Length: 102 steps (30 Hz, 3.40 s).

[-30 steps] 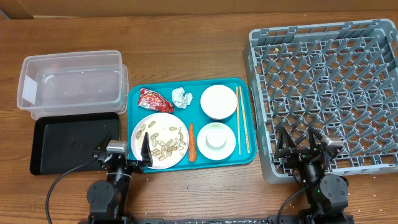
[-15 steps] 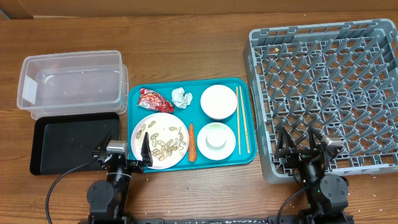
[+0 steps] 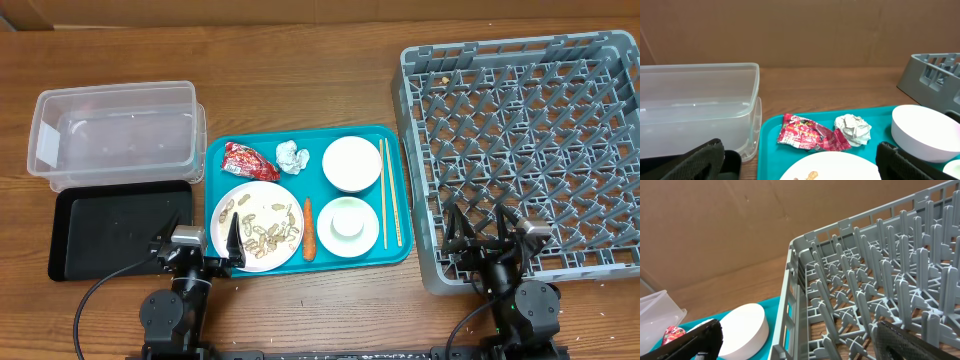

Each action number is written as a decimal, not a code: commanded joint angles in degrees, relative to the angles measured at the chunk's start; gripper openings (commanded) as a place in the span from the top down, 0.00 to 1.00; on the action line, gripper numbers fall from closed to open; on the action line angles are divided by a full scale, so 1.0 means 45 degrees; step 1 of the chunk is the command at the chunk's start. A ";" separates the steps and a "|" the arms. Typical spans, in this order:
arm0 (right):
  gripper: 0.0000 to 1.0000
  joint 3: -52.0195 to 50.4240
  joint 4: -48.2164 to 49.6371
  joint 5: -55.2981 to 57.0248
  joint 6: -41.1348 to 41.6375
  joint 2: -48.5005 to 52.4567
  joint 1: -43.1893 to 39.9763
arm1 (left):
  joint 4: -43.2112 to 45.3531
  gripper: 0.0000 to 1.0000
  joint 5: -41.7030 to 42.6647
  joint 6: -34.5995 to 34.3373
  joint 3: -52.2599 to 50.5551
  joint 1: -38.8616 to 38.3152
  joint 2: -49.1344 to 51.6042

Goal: Sort waste into correct bins and load items into the dishwasher

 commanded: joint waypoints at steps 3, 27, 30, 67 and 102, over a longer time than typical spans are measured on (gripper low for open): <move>0.00 0.0024 0.0087 0.0015 0.0010 -0.0151 -0.0034 | 0.0049 0.00 0.0005 0.0243 -0.0107 0.0068 -0.0112; 0.00 0.0024 0.0087 0.0019 0.0010 -0.0151 -0.0034 | 0.0049 0.00 0.0000 0.0243 -0.0107 0.0068 -0.0112; 0.00 0.0024 0.0083 0.0015 0.0010 -0.0151 -0.0034 | 0.0049 0.00 0.0005 0.0243 -0.0107 0.0068 -0.0112; 0.00 0.0024 0.0083 0.0015 0.0010 -0.0151 -0.0034 | 0.0049 0.00 0.0005 0.0243 -0.0107 0.0068 -0.0112; 0.00 0.5056 -0.4522 -0.1107 -0.0369 0.0947 -0.0034 | 0.0049 0.00 0.0000 0.0243 -0.0107 0.0068 -0.0112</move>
